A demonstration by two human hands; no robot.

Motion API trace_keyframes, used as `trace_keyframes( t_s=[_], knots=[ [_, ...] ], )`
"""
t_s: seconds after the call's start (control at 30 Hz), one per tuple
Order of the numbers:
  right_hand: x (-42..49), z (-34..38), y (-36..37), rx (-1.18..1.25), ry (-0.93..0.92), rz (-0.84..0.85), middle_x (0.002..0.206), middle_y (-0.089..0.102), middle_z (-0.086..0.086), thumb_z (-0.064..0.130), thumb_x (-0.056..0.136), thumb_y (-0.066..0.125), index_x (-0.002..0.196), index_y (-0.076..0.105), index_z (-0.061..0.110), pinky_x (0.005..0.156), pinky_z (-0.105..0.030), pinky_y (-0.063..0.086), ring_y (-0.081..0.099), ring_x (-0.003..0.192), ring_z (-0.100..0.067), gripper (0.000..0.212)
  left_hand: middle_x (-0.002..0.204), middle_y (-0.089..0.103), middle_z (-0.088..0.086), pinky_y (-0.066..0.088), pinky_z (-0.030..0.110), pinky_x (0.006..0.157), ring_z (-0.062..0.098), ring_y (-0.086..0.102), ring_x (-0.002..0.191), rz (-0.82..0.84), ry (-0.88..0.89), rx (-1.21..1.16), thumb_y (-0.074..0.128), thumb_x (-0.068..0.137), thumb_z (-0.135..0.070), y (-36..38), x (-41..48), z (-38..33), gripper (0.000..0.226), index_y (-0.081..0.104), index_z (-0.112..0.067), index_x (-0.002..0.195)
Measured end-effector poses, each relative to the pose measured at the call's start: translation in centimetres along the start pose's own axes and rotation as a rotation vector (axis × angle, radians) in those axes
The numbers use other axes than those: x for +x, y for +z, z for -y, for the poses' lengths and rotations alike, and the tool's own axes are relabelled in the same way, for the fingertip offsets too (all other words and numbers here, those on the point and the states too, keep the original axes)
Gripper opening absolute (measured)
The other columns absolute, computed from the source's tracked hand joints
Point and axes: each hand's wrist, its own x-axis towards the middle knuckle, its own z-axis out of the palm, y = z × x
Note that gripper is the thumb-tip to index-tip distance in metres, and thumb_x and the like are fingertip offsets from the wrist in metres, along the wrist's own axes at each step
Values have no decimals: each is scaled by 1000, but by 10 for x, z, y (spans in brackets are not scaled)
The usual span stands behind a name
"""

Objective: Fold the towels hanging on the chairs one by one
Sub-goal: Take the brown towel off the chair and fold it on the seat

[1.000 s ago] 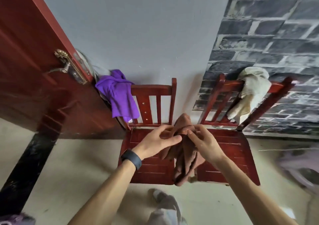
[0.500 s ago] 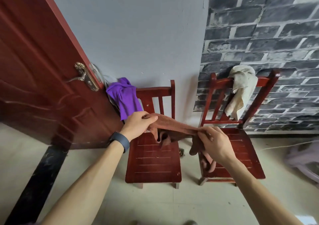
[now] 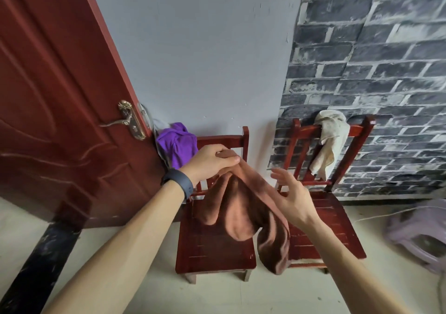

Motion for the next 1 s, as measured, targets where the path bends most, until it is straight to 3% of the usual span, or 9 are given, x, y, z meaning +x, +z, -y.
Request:
trace_keyframes(
  t_s=[0.1,0.2,0.27,0.33,0.47,0.57,0.77,0.87,1.0],
  knots=[
    [-1,38,9,128,-78,52,120,60,27,53,87,69,142,45,42,74,-20,54,66,89,0,60,98,73,-4,55,32,86,12,68,94,102,32,115,72,86,-34,2,3,-14,23,73,-19,103],
    [10,62,12,197,-50,-54,101,74,14,39,93,67,118,66,37,69,-17,54,68,74,-1,25,100,72,4,54,34,73,14,65,90,84,18,-92,67,90,-35,1,-4,-20,24,72,-17,104],
    [16,68,10,226,-18,-115,92,75,10,33,94,66,110,71,28,68,-20,56,70,72,-2,17,106,70,3,49,32,73,15,65,93,-31,12,-375,61,94,-34,-4,-14,-13,26,69,-15,110],
    [15,73,6,317,4,-134,89,75,4,27,95,66,109,70,19,59,-15,53,71,65,-5,17,106,69,0,46,28,77,13,64,94,-161,35,-468,60,92,-42,-4,-26,10,33,65,-16,112],
    [11,75,4,479,41,-149,83,75,-6,20,95,66,104,66,11,60,-21,56,74,67,-16,13,105,68,-13,50,26,87,7,64,101,-84,34,-162,64,69,-76,26,-55,68,60,63,-30,107],
    [10,73,4,524,66,-153,87,75,-9,19,96,65,104,65,11,63,-24,59,75,70,-20,12,105,66,-18,51,27,85,1,62,97,36,26,73,63,66,-81,53,-60,79,65,59,-33,109],
    [9,61,-6,526,118,-202,92,72,-12,19,98,60,101,60,22,65,-32,61,74,69,-22,4,78,65,-8,44,26,61,17,66,79,-65,54,501,49,93,-54,63,-34,87,31,63,-27,95],
    [8,39,-17,360,117,-245,90,71,-6,20,98,56,100,56,42,72,-42,62,73,66,-19,22,72,67,-11,49,27,61,15,67,75,-149,-48,328,57,91,-54,35,-17,93,30,69,-27,89],
    [2,25,-18,209,109,-155,95,71,0,15,97,54,115,55,50,70,-39,62,72,69,-10,39,83,70,-9,53,28,74,13,66,84,-175,4,48,67,90,-35,10,5,60,13,73,-24,93]
  ],
)
